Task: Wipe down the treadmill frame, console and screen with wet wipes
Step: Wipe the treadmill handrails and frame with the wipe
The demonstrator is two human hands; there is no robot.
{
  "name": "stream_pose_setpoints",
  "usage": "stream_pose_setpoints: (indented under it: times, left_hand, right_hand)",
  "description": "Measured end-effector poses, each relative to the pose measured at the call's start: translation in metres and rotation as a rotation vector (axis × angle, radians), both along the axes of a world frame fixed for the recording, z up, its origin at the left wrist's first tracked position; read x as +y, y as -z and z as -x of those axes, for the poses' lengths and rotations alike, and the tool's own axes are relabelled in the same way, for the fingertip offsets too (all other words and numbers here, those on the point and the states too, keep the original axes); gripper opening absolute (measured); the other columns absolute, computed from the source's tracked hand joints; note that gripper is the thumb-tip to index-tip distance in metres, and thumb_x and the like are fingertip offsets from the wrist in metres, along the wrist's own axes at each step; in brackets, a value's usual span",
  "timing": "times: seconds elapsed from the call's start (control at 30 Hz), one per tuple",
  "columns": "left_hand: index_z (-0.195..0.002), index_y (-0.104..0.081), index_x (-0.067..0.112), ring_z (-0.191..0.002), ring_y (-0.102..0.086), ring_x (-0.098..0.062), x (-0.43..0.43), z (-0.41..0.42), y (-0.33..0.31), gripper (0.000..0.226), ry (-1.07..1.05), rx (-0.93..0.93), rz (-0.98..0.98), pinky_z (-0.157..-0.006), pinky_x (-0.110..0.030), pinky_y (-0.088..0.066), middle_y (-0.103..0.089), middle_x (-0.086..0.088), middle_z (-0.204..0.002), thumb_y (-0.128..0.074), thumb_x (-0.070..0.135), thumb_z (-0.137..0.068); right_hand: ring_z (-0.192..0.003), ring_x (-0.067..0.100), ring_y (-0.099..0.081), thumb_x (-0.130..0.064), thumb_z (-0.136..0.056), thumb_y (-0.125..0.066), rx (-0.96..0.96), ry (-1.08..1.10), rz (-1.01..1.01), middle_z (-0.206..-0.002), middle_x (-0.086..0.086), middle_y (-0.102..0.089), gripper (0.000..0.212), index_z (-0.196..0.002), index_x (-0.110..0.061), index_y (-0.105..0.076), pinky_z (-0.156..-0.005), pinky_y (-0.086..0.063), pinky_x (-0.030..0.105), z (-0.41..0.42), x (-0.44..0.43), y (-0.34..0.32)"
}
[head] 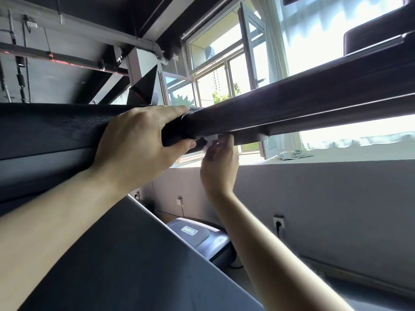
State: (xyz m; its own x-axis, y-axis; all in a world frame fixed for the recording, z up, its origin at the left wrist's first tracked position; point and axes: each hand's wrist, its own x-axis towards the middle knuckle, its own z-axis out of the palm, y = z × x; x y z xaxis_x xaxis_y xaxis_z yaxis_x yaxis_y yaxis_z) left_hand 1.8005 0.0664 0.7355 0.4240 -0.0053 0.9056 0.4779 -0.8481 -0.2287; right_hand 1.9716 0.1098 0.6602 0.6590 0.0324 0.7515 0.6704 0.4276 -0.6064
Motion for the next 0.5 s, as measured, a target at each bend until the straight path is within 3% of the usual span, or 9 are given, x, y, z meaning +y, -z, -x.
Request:
stream_pose_setpoints:
  times: [0.07, 0.13, 0.2, 0.27, 0.4, 0.5]
  left_hand:
    - [-0.134, -0.067, 0.03, -0.107, -0.068, -0.018, 0.001, 0.0, 0.001, 0.055, -0.001, 0.003, -0.004, -0.085, -0.025, -0.044, -0.074, 0.007, -0.121, -0.077, 0.046, -0.082]
    - [-0.134, -0.067, 0.03, -0.106, -0.068, -0.018, 0.001, 0.0, 0.001, 0.055, 0.001, 0.008, -0.006, -0.085, -0.025, -0.045, -0.074, 0.006, -0.121, -0.074, 0.048, -0.082]
    - [-0.134, -0.068, 0.029, -0.107, -0.068, -0.018, 0.001, -0.001, 0.0, 0.056, 0.009, 0.012, -0.001, -0.087, -0.024, -0.044, -0.074, 0.006, -0.123, -0.073, 0.048, -0.082]
    - [-0.135, -0.067, 0.028, -0.111, -0.067, -0.018, 0.001, -0.001, 0.001, 0.058, 0.007, 0.02, 0.007, -0.091, -0.026, -0.046, -0.072, 0.006, -0.125, -0.07, 0.05, -0.081]
    - [-0.135, -0.067, 0.026, -0.115, -0.067, -0.018, 0.001, 0.001, -0.001, 0.059, 0.019, 0.019, 0.009, -0.096, -0.028, -0.047, -0.071, 0.005, -0.128, -0.072, 0.047, -0.08]
    - [-0.135, -0.067, 0.027, -0.115, -0.067, -0.018, 0.0, 0.001, 0.0, 0.059, 0.018, 0.02, 0.016, -0.096, -0.027, -0.046, -0.071, 0.005, -0.128, -0.071, 0.048, -0.081]
  right_hand:
    - [-0.077, 0.032, -0.055, -0.003, -0.095, -0.05, -0.031, -0.05, 0.013, -0.087, 0.008, -0.065, 0.011, -0.097, -0.013, -0.047, -0.061, -0.024, 0.035, 0.006, -0.002, 0.008]
    - [-0.076, 0.027, -0.052, 0.001, -0.089, -0.052, 0.064, -0.117, 0.072, -0.084, 0.0, -0.062, 0.018, -0.092, -0.015, -0.047, -0.062, -0.025, 0.033, -0.005, 0.003, 0.007]
    - [-0.075, 0.026, -0.06, -0.001, -0.084, -0.054, 0.227, -0.238, 0.082, -0.081, -0.004, -0.065, 0.015, -0.085, -0.016, -0.051, -0.066, -0.042, 0.034, -0.02, 0.013, 0.0]
    - [-0.072, 0.03, -0.071, -0.008, -0.082, -0.054, 0.412, -0.322, 0.013, -0.077, 0.0, -0.072, 0.011, -0.082, -0.018, -0.057, -0.07, -0.059, 0.046, -0.031, 0.018, -0.005]
    - [-0.055, 0.023, -0.068, -0.007, -0.091, -0.066, 0.647, -0.501, -0.134, -0.067, 0.007, -0.072, 0.013, -0.079, -0.012, -0.07, -0.071, -0.064, 0.047, -0.037, 0.005, -0.018]
    - [-0.064, 0.023, -0.064, -0.018, -0.098, -0.058, 0.639, -0.557, -0.129, -0.067, 0.004, -0.068, 0.027, -0.072, -0.015, -0.068, -0.082, -0.062, 0.049, -0.024, -0.005, -0.026]
